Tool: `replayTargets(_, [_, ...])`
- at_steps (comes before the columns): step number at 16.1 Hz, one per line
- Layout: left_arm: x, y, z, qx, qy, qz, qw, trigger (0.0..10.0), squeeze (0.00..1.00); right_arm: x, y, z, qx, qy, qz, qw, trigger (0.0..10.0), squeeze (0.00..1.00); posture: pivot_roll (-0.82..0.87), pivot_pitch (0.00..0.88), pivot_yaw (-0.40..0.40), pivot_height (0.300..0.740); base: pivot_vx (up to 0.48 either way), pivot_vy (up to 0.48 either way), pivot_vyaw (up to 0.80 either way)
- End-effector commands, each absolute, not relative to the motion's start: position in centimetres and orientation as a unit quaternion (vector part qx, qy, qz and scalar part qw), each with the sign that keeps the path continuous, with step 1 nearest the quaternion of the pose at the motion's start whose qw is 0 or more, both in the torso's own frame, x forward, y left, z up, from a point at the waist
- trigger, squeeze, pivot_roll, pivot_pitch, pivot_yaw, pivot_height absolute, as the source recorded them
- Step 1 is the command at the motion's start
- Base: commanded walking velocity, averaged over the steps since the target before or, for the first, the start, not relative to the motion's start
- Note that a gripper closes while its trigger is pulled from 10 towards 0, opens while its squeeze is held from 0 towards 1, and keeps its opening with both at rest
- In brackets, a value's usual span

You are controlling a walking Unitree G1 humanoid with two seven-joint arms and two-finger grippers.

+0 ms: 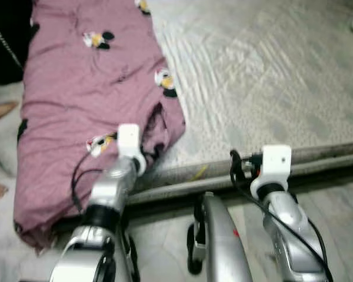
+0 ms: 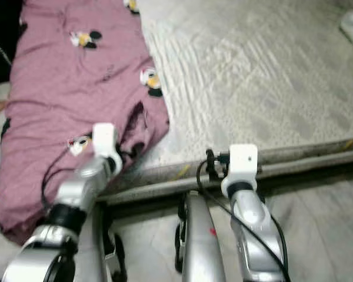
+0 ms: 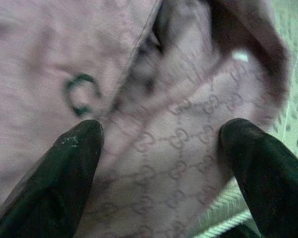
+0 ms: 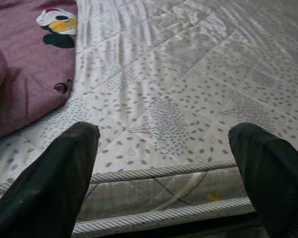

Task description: Clean up the room

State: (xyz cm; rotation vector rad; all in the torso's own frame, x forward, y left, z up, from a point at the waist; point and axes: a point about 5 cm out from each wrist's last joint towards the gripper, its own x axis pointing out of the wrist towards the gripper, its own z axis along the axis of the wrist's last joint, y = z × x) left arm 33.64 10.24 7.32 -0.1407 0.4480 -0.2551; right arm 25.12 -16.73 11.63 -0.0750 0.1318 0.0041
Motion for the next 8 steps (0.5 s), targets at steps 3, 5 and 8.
replayTargets(3, [32.7, 7.6, 5.6, -0.034, 0.271, -0.2, 0.941, 10.0, 0.0, 24.7, -16.9, 11.7, -0.044, 0.071, -0.006, 0.996, 10.0, 0.0, -0.17, 0.232, -0.046, 0.572, 0.0, 0.0, 0.0])
replayTargets(5, [31.0, 5.4, 4.2, 0.011, 0.309, -0.288, 0.906, 10.0, 0.0, 24.9, -17.0, 11.7, -0.044, 0.073, -0.004, 0.996, 10.0, 0.0, -0.17, 0.225, -0.047, 0.572, 0.0, 0.0, 0.0])
replayTargets(8, [28.2, 3.3, 2.2, 0.053, 0.349, -0.389, 0.851, 10.0, 0.0, 25.2, -16.9, 11.6, -0.046, 0.074, -0.002, 0.996, 10.0, 0.0, -0.17, 0.21, -0.047, 0.572, 0.0, 0.0, 0.0])
